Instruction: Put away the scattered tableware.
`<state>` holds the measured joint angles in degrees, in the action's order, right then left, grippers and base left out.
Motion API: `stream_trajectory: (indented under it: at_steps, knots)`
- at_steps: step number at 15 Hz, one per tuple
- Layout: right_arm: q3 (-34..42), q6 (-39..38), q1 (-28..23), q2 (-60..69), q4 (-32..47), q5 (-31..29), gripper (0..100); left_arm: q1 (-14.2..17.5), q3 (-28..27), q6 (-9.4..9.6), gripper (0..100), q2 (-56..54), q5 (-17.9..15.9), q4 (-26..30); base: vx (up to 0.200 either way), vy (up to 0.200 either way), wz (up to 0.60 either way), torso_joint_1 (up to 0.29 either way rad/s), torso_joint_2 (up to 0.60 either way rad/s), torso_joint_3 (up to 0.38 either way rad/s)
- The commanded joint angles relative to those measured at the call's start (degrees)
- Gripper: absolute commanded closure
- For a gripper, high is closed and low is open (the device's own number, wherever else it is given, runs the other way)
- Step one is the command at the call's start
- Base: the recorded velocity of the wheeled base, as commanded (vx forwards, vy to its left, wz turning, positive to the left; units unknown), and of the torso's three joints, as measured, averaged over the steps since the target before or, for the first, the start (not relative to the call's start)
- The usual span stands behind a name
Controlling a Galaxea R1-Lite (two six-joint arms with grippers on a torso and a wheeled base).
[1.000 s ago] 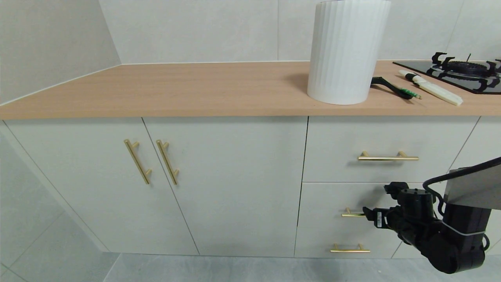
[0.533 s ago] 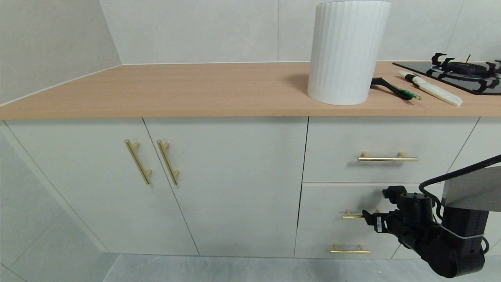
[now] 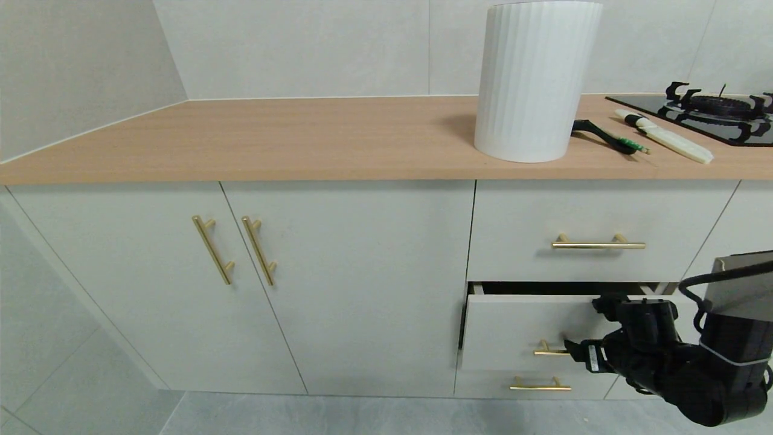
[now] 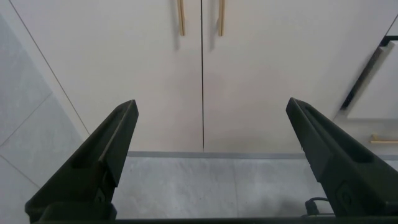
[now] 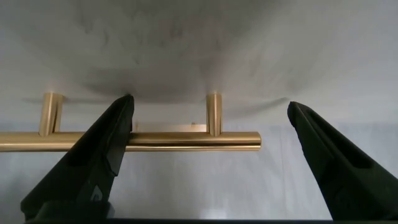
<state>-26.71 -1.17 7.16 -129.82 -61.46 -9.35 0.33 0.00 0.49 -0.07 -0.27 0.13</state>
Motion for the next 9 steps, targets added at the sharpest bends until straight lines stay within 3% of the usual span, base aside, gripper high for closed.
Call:
stream_trajectory:
  at_steps: [1, 2, 3, 5, 9]
  knots:
    - [-0.01, -0.06, 0.93, 19.78, 19.19, 4.96, 0, 0.02, 0.00, 0.04, 0, 0.07, 0.00, 0.04, 0.000, 0.000, 0.00, 0.000, 0.00, 0.000]
    - [-3.35, -0.24, 1.55, 30.15, 33.34, 7.24, 0, 0.02, 0.00, -0.05, 0, 0.07, 0.00, 0.04, 0.000, 0.000, 0.00, 0.000, 0.00, 0.000]
    - [-5.81, -0.59, 1.72, 36.13, 40.90, 7.59, 0, 0.02, 0.00, 0.04, 0, 0.07, 0.00, 0.04, 0.000, 0.000, 0.00, 0.000, 0.00, 0.000]
    - [-8.27, -0.85, 2.78, 43.42, 47.58, 7.77, 0, 0.02, 0.00, -0.05, 0, 0.07, 0.00, 0.04, 0.000, 0.000, 0.00, 0.000, 0.00, 0.000]
    - [-8.45, -2.17, 4.89, 45.44, 47.49, 7.42, 0, 0.02, 0.00, 0.04, 0, 0.07, 0.00, 0.04, 0.000, 0.000, 0.00, 0.000, 0.00, 0.000]
